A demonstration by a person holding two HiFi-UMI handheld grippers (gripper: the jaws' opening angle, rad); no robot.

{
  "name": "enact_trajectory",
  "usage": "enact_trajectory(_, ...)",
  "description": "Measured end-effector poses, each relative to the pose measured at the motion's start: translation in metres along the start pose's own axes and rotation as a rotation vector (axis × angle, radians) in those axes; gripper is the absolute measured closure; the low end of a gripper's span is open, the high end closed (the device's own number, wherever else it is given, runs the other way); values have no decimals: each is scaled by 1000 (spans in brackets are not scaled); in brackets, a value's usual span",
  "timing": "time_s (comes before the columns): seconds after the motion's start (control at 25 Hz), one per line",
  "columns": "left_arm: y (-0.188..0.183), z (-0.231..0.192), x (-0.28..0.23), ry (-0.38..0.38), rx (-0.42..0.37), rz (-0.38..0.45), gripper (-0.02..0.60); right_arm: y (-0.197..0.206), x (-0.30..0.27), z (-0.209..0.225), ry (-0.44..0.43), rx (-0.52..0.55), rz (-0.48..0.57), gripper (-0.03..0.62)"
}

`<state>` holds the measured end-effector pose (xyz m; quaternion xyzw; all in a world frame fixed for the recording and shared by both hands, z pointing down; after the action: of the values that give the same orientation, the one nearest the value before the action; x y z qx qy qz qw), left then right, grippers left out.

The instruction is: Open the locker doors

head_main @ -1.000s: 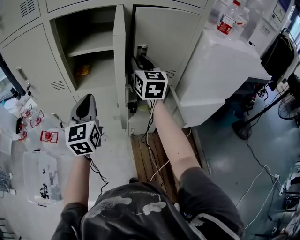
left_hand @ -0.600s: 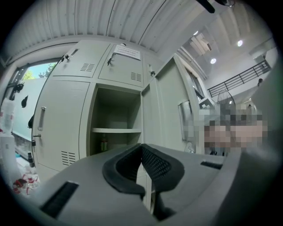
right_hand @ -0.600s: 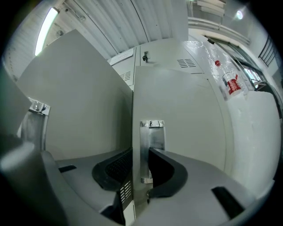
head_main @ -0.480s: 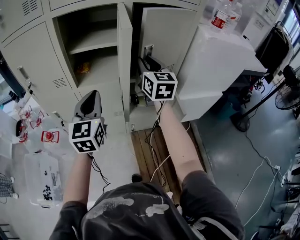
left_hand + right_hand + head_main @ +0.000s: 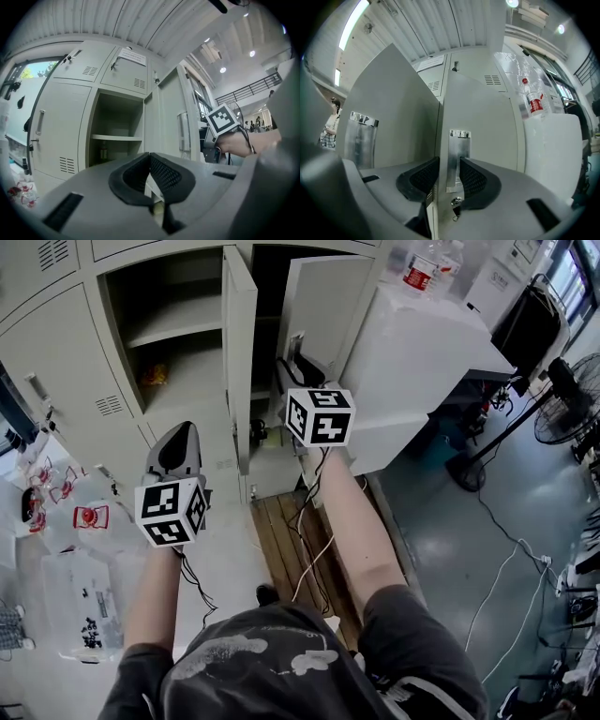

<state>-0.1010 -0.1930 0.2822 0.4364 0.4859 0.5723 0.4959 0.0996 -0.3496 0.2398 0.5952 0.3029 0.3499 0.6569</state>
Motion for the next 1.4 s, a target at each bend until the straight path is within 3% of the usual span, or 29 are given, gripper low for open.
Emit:
enact_trajectory(0.52, -5, 39, 14, 76, 21, 23, 572, -1, 68, 26, 76, -16, 40, 454)
enact_trajectory(0.84, 4, 85, 19, 145, 40, 12, 572, -1, 98, 42, 92, 1, 64, 510)
enact_trajectory(1.4, -11, 153, -18, 312, 1, 51, 572, -5, 144, 94, 181, -22, 126, 523)
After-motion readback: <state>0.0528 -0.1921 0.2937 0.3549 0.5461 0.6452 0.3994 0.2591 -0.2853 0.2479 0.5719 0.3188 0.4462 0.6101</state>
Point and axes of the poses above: the fingertips, and each gripper's own axes: x backward along the fingers, z to its right, y out of its underside, the point moved 7 cm from there along x, backward along the fingers, and after that the axes turned 8 degrees about -x, right-handed, at the moved point
